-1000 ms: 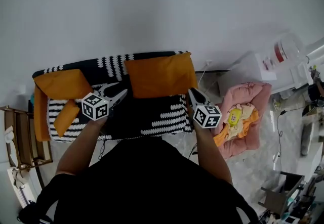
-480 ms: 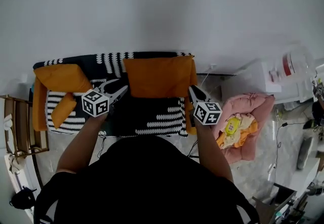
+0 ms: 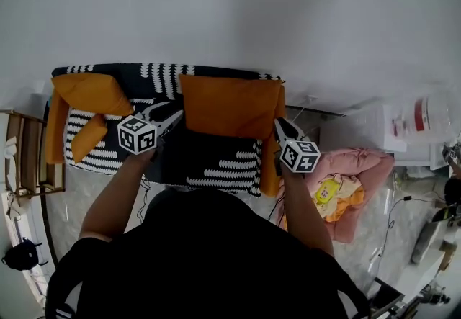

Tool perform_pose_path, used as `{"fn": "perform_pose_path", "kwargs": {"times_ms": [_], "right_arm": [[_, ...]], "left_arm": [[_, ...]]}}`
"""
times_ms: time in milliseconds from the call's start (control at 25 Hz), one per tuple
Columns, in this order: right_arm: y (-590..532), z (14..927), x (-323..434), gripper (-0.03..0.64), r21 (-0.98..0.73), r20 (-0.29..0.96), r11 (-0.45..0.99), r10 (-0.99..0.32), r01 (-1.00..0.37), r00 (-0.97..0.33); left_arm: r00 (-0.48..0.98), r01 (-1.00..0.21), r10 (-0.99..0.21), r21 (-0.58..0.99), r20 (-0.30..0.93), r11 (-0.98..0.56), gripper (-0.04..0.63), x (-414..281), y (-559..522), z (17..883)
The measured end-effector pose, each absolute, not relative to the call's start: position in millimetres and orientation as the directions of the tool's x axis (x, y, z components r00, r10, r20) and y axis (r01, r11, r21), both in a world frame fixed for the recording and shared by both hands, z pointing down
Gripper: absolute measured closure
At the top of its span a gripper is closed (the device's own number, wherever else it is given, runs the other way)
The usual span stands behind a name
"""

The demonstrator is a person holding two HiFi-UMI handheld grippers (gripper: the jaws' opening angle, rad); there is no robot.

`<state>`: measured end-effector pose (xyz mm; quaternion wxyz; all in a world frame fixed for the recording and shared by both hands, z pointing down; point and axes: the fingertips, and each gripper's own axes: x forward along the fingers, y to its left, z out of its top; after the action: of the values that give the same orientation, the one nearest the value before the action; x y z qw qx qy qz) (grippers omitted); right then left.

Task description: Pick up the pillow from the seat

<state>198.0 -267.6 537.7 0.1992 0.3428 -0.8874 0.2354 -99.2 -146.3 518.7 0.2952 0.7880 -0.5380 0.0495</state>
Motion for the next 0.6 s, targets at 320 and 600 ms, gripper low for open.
{"fn": "perform_pose_path", "kwargs": {"times_ms": [320,600], "right_arm": [[-292.0,564.0,206.0,0.558,-0.279,0.556,0.644,-0.497,-0.713,-0.666],[-294.0,586.3,206.8,0.555,-0.288,0.586,0.620,-0.489,-0.730,-0.646]], "left_arm": [[0.393,-0.881,-0.812,0.431,0.431,-0.197,0.417,-102.3,-152.6,542.0],[0.374,-0.878,-0.812,0.452,0.448,-0.155,0.416,-116.5,-157.8,566.9]]}}
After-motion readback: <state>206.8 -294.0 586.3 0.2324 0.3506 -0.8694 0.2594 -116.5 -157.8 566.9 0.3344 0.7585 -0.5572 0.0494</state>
